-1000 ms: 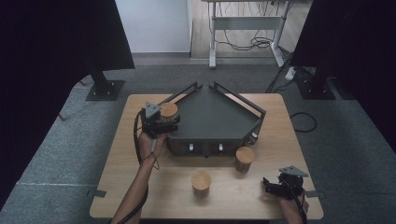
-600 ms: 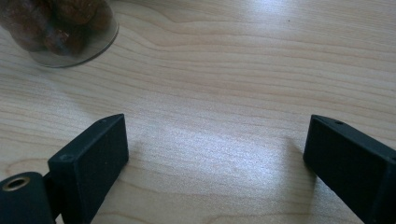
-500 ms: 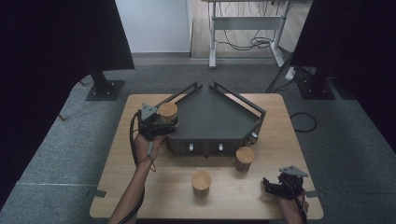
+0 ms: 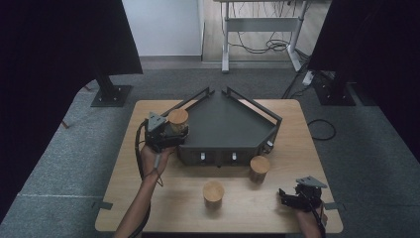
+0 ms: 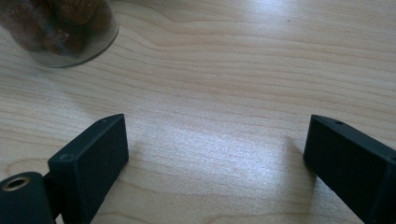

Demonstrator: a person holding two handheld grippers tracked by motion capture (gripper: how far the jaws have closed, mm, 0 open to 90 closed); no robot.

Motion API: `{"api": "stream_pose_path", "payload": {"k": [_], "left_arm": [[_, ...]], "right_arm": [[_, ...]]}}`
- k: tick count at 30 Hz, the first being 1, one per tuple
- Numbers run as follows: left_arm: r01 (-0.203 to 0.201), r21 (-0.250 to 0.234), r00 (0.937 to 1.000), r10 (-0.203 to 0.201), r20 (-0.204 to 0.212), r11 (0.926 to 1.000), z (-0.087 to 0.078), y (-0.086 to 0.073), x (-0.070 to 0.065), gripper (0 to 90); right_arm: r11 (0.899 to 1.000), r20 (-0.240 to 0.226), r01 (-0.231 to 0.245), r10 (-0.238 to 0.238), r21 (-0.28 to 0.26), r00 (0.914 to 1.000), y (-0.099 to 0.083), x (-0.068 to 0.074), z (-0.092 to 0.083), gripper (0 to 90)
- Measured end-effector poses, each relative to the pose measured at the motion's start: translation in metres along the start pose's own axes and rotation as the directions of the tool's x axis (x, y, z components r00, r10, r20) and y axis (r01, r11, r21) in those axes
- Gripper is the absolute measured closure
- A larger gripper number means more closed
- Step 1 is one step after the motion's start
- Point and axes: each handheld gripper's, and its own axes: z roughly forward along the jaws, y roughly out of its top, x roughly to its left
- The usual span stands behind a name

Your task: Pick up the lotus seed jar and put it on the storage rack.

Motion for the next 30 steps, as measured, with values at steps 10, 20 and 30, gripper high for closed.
{"api": "stream_pose_path", "payload": {"k": [10, 20, 30], "left_arm": [[-0.006, -0.005, 1.0, 0.006, 0.005, 1.0, -0.012, -0.002, 0.002, 3.9], [-0.011, -0.005, 0.9999, 0.011, 0.009, 0.9999, -0.021, -0.006, 0.002, 4.0], [-0.025, -0.007, 0.9996, 0.025, 0.013, 0.9997, -0.03, -0.009, 0.0, 4.1]], "right_arm": [[1.0, 0.0, 0.002, -0.002, -0.001, 1.0, 0.0, 0.0, 0.0, 5.9], [1.0, 0.0, 0.002, -0.002, -0.001, 1.0, 0.0, 0.0, 0.0, 5.9], [1.0, 0.001, 0.002, -0.002, -0.001, 1.0, 0.0, 0.0, 0.0, 5.9]]}}
